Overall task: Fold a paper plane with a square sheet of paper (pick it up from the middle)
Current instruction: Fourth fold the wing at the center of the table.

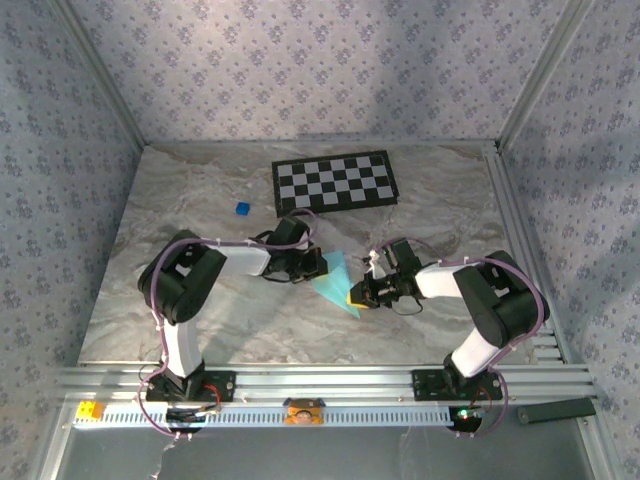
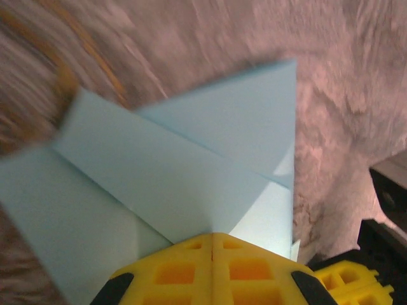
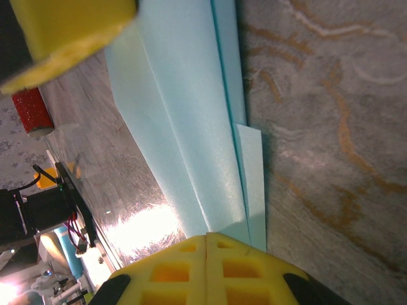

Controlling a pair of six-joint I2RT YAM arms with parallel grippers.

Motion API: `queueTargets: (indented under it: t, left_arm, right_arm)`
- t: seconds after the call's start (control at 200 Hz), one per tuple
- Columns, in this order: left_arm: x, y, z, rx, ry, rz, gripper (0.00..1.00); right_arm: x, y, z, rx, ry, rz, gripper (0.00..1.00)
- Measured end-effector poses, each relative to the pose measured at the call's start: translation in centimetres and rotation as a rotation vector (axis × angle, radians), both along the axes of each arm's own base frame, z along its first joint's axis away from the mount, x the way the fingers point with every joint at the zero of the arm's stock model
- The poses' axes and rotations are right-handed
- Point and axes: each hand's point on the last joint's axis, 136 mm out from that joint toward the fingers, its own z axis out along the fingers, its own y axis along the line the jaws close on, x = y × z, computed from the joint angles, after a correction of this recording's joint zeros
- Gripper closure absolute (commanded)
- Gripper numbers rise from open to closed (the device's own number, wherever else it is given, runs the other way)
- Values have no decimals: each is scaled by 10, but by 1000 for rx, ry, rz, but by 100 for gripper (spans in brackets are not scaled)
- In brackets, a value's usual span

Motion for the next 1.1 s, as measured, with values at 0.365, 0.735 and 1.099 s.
queueTargets:
  t: [0.365,0.735,1.099]
  left_arm:
    - [51,46,1,64,-18,137,94]
    - [43,41,51,56,-118,129,91]
    - [-11,-20,43,47,-118,-48,91]
  right_arm:
    - [0,-1,0,2,-5,-2,100]
    - [0,-1,0,1,-3,-4,100]
    - [-3,-6,1,-19,10,-13,99]
